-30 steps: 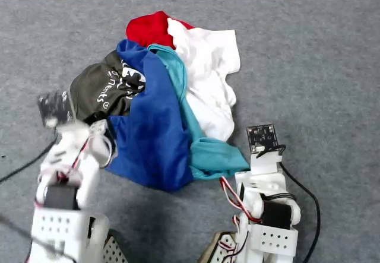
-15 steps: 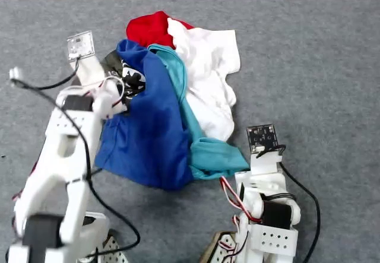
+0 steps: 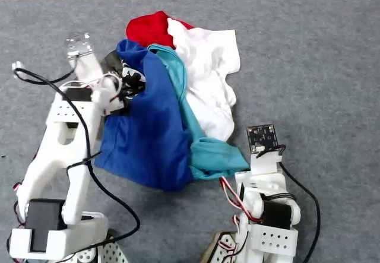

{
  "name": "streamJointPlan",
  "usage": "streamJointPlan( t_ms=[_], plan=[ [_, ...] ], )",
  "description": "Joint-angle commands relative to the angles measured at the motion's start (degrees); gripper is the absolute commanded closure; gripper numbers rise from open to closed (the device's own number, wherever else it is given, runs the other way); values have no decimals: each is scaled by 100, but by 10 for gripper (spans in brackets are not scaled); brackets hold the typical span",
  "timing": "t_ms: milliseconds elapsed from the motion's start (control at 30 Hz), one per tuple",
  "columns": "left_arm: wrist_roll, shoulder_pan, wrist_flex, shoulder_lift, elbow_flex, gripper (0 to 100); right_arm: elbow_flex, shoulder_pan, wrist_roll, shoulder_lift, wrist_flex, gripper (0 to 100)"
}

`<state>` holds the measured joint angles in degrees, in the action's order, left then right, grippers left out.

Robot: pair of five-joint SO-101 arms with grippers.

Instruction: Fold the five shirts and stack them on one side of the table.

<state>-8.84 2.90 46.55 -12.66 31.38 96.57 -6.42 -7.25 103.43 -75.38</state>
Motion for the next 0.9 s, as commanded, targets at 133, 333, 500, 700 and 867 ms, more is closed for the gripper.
streamJointPlan(
  t_ms=[133, 333, 500, 700, 867],
  plan=[
    [571, 185, 818, 22, -923, 768, 13, 57, 44, 585, -18, 994],
    [1037, 211, 1345, 426, -2251, 768, 13, 57, 44, 585, -18, 994],
    [554, 237, 2110, 2044, -3798, 768, 13, 57, 44, 585, -18, 994],
    [44, 299, 3095, 4303, -5732, 769, 13, 57, 44, 585, -18, 994],
    [-677, 677, 3613, 5684, -7182, 770, 13, 57, 44, 585, -18, 994]
  ],
)
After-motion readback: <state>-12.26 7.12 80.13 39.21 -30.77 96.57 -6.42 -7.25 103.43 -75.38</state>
